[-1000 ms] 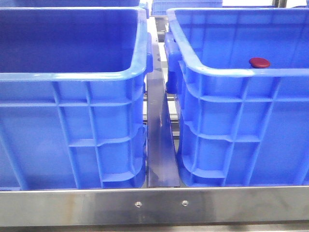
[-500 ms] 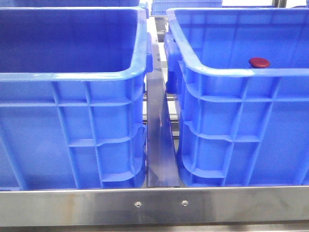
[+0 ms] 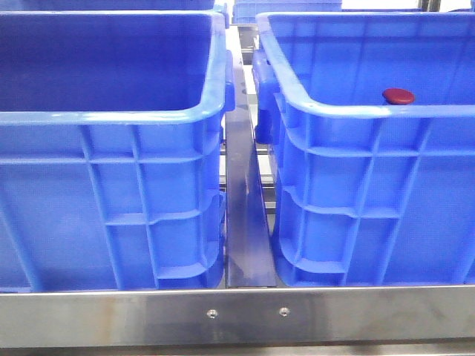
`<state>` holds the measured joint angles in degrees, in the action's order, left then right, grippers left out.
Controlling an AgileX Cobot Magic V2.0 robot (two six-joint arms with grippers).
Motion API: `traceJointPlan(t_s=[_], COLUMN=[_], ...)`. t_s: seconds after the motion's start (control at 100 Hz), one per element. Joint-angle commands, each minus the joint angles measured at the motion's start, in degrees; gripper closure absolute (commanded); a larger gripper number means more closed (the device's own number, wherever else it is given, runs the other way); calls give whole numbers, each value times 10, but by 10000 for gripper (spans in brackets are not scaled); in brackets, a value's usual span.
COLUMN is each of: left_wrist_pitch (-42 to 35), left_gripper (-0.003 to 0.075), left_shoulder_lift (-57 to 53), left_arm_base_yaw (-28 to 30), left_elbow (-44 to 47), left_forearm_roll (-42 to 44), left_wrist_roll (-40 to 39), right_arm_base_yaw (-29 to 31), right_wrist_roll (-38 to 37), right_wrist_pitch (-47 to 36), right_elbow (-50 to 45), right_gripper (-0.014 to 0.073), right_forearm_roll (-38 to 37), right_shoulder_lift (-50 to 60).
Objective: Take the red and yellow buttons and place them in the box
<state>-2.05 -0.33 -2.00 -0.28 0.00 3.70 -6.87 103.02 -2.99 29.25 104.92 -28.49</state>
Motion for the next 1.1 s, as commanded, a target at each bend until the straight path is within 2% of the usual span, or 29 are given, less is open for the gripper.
traceJointPlan(t_s=[0.0, 0.28, 0.35, 0.4, 0.47, 0.56, 0.67, 0.68, 0.78, 0.87, 0.94, 1.01, 1.09], left_wrist_pitch=[-46, -46, -46, -46, -46, -46, -46, -46, -46, -46, -46, -46, -46], left_gripper=[739, 739, 739, 739, 739, 739, 739, 739, 739, 739, 739, 739, 739], left_shoulder_lift=[-19, -19, -19, -19, -19, -19, -19, -19, -19, -19, -19, -19, -19], left_arm_base_yaw=[0, 0, 0, 0, 0, 0, 0, 0, 0, 0, 0, 0, 0], left_elbow=[29, 29, 29, 29, 29, 29, 29, 29, 29, 29, 29, 29, 29], left_forearm_roll=[0, 0, 0, 0, 0, 0, 0, 0, 0, 0, 0, 0, 0], left_wrist_roll=[-5, -5, -5, -5, -5, -5, -5, -5, -5, -5, -5, -5, -5], right_arm_base_yaw=[0, 10, 10, 10, 10, 10, 10, 10, 10, 10, 10, 10, 10], right_wrist_roll=[3, 2, -22, -64, -160, -330, -594, -594, -801, -937, -1009, -1052, -1068], right_wrist_pitch=[17, 9, 14, 21, 35, 57, 81, 81, 89, 93, 89, 76, 43], right_elbow=[16, 16, 16, 16, 16, 16, 16, 16, 16, 16, 11, -2, -26], right_gripper=[681, 681, 681, 681, 681, 681, 681, 681, 681, 681, 681, 681, 681], right_forearm_roll=[50, 43, 14, -33, -138, -331, -600, -600, -795, -919, -986, -1031, -1049], right_shoulder_lift=[0, 0, 0, 0, 0, 0, 0, 0, 0, 2, 11, 24, 44])
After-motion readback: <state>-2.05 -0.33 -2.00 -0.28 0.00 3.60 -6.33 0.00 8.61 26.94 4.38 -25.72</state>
